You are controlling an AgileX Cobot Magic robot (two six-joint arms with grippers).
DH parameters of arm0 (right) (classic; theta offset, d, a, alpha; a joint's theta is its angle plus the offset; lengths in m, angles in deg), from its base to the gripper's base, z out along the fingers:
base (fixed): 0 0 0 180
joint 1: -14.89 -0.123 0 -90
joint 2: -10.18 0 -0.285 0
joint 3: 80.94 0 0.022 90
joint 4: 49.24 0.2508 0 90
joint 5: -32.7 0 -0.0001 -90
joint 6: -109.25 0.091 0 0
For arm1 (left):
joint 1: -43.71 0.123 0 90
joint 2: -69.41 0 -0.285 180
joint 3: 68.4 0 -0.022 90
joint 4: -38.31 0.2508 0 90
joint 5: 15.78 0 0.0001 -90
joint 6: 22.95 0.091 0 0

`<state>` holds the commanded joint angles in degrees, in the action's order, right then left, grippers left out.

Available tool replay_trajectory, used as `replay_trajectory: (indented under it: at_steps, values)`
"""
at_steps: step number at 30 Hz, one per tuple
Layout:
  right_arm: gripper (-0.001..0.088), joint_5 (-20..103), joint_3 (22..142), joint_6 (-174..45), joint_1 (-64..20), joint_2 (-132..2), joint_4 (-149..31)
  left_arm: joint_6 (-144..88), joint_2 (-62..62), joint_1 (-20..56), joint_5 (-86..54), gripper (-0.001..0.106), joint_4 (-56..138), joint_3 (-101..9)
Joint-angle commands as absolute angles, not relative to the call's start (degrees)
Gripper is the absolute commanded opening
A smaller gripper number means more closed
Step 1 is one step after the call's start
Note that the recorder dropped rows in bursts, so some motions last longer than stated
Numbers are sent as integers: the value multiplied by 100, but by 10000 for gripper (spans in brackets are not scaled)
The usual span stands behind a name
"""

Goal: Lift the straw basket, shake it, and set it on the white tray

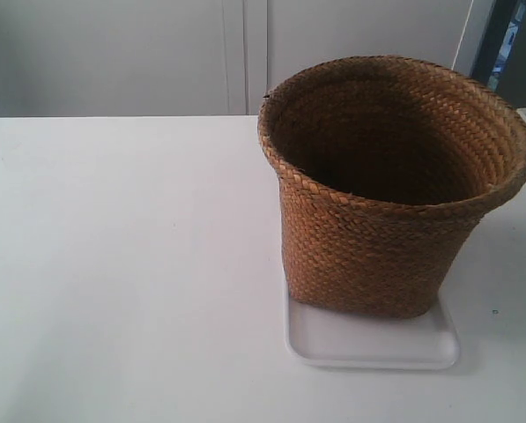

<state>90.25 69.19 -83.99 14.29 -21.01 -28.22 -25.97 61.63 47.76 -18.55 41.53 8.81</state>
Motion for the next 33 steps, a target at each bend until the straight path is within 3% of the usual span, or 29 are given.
replay_trajectory:
  at_steps: [7,33]
  values:
    - [34,9037,6919,-8399,1429,-2101,-2823,-2545,6163,4913,-2917,0,4220,881]
    - [34,9037,6919,-8399,1429,-2101,-2823,-2574,6163,4924,-2930,0,4142,881]
